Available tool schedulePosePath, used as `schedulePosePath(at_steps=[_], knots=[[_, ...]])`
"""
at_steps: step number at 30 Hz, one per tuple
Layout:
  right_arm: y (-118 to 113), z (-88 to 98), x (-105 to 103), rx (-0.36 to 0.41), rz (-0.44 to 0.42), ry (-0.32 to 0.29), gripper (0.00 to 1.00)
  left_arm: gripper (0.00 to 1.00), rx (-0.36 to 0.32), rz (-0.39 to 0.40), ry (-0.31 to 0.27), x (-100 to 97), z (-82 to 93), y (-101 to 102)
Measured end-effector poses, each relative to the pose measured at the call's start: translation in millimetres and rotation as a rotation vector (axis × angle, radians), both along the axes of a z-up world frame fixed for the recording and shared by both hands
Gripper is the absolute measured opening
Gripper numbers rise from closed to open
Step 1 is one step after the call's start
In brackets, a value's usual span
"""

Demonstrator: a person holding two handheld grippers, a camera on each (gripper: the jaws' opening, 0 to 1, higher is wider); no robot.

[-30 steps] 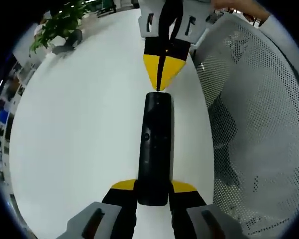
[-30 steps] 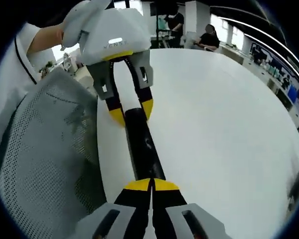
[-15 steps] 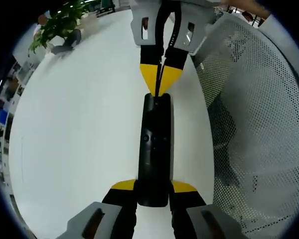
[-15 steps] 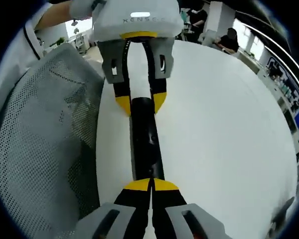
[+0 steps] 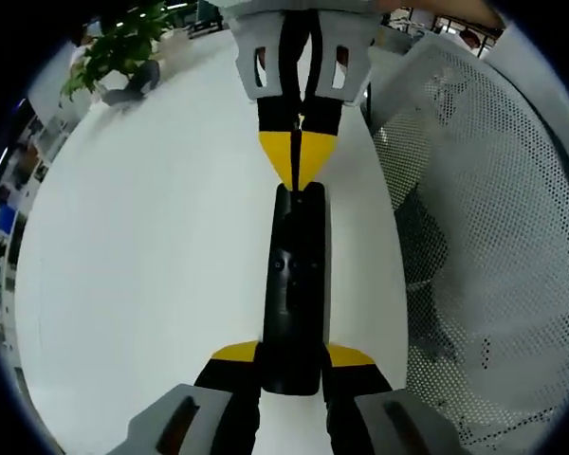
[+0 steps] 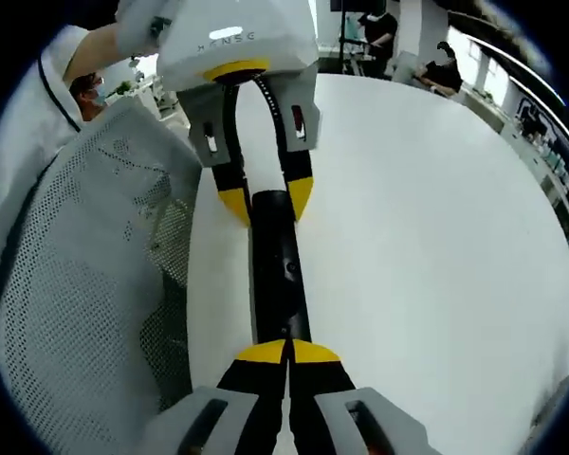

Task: Press the specified remote control buttons in sequence, fully releasing each button before pressing the next.

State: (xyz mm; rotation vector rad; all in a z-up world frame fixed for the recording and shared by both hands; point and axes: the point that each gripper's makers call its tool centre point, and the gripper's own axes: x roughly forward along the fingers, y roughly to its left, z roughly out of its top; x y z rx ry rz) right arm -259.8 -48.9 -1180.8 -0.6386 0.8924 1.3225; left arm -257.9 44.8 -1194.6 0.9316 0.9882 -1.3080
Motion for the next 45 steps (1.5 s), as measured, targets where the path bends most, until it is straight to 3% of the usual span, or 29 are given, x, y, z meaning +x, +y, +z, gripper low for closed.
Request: schedulePosePath(at_steps=[3, 14, 20, 23, 31, 35, 40, 45], knots=[[0, 3.2, 2, 0.014, -0.021, -0.030, 0.00, 0.24, -0.005, 0.024, 0.000, 0.1, 0.0, -1], [10, -3.5, 7, -0.053, 0.074, -0.106, 0.00, 0.24, -0.012, 0.029, -0.001, 0.3, 0.0, -1], [12, -5.6, 5, -0.152, 0.323, -0.273, 0.00, 0.24, -0.024, 0.027, -0.001, 0.3, 0.1, -1], [12, -6.1, 4, -0.162, 0.351, -0.319, 0.00, 0.24, -0.024, 0.025, -0.001, 0.3, 0.2, -1], [12, -1.7, 6, -0.051, 0.174, -0.322, 0.00, 0.24, -0.024, 0.025, -0.004, 0.2, 0.2, -1], [12, 2.0, 5, 0.033, 0.044, -0.162, 0.00, 0.24, -0.016, 0.026, -0.003, 0.1, 0.3, -1], [20, 11.0, 9, 0.072, 0.058, -0.147, 0.00, 0.24, -0.021, 0.032, -0.004, 0.3, 0.6, -1], [25, -2.2, 5, 0.025, 0.117, -0.128, 0.00, 0.24, -0.032, 0.039, -0.003, 0.3, 0.7, -1]])
